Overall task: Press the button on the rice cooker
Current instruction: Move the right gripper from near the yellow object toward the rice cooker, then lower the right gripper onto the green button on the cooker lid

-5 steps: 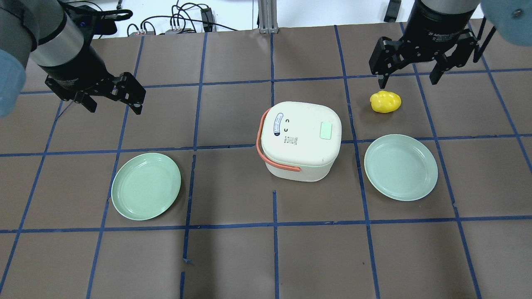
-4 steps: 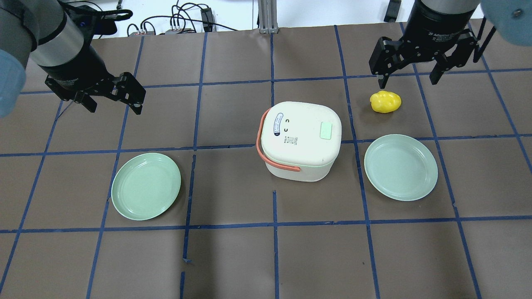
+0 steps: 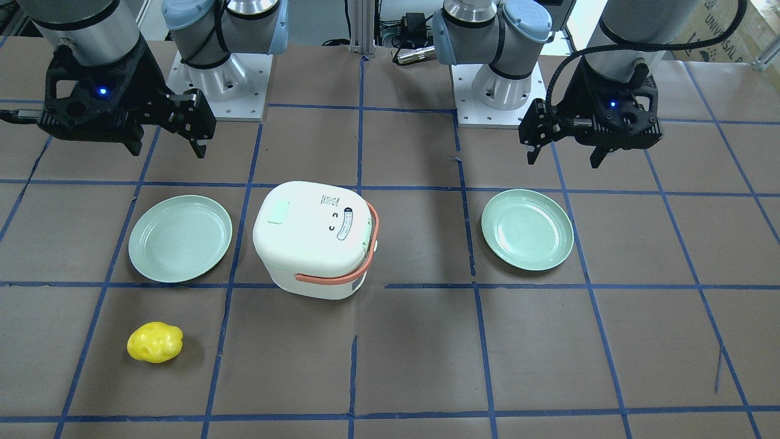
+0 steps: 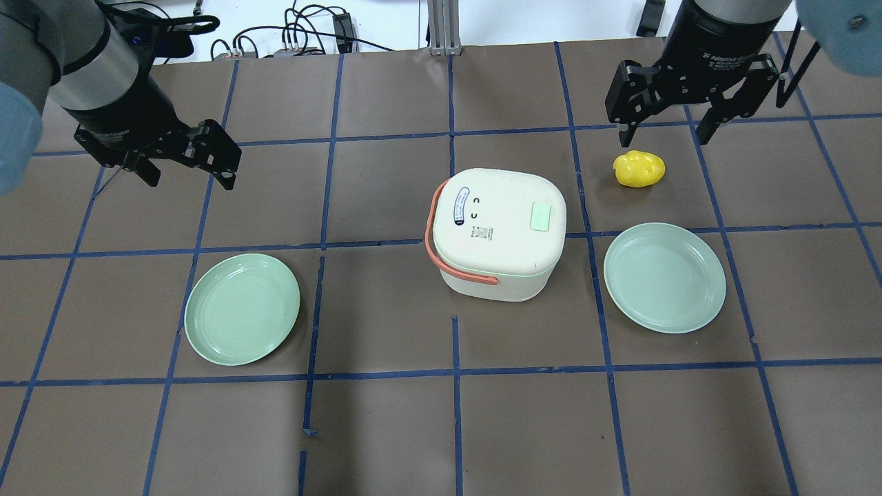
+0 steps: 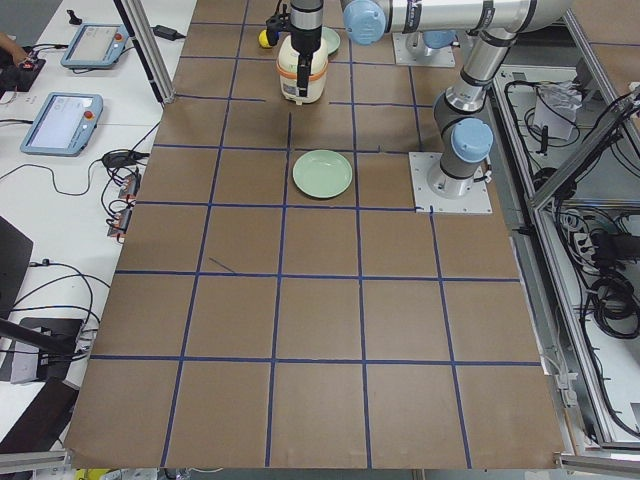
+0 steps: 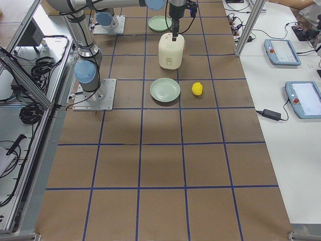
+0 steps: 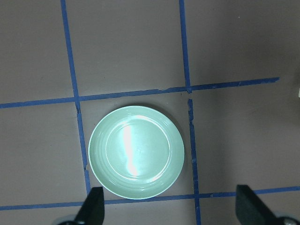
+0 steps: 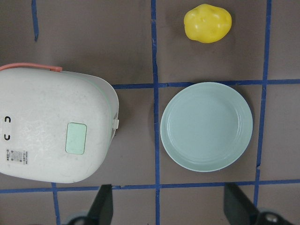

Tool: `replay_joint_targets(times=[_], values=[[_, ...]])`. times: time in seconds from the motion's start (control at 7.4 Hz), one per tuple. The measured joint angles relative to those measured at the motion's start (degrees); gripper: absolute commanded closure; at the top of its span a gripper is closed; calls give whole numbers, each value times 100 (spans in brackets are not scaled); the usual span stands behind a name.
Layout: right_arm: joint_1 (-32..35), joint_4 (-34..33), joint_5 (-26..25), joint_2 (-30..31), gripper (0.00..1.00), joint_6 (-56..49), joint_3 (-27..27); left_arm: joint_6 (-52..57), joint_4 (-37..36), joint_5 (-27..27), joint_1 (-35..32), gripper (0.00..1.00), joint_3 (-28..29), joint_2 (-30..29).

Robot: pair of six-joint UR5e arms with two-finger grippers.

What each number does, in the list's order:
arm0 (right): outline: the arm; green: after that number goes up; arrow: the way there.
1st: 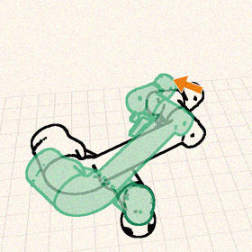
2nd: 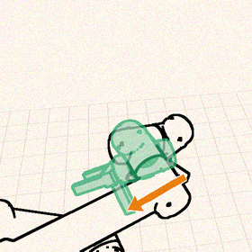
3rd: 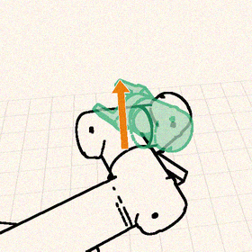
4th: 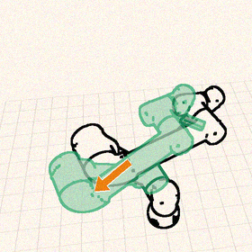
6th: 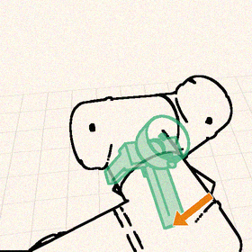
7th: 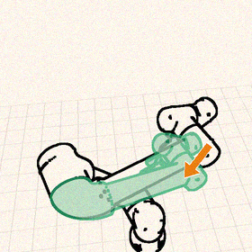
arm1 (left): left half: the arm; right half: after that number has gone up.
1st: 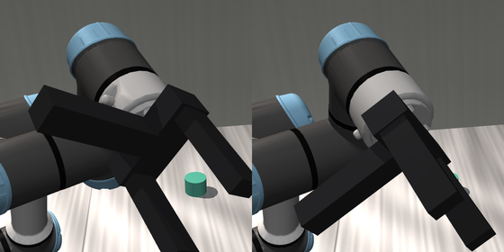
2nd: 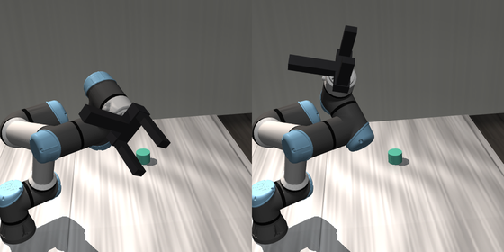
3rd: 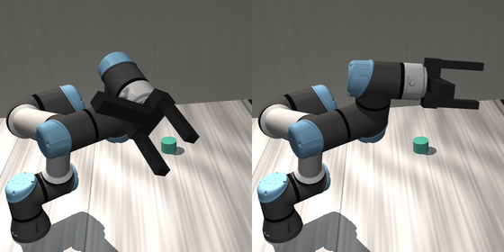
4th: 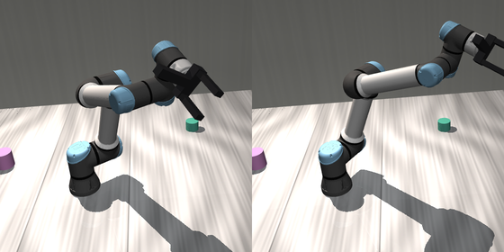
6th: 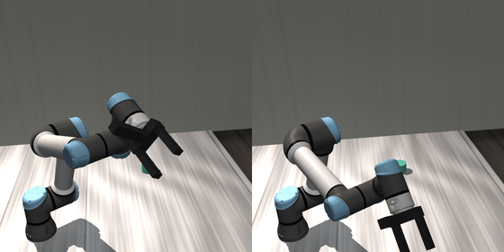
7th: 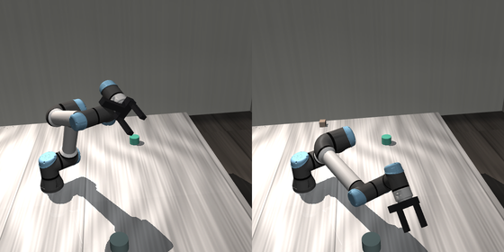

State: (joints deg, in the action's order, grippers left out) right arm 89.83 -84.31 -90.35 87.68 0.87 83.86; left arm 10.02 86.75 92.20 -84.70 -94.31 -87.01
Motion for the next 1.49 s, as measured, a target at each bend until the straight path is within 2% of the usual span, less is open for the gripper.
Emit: replay_joint_targets(times=[0.14, 0.41, 0.95, 1.22, 1.49], values=[[-1, 4, 37, 2, 78, 9, 4, 0, 0, 0, 0, 0, 0, 0], [0, 28, 233, 3, 89, 73, 10, 0, 0, 0, -2, 0, 0, 0], [17, 18, 368, 19, 92, 215, 5, 0, 0, 0, -1, 0, 0, 0], [102, -34, 748, -35, 92, 531, 102, 0, 0, 0, 0, 0, 0, 0], [420, -404, 854, -158, 92, 890, 357, 0, 0, 0, -2, 0, 0, 0]])
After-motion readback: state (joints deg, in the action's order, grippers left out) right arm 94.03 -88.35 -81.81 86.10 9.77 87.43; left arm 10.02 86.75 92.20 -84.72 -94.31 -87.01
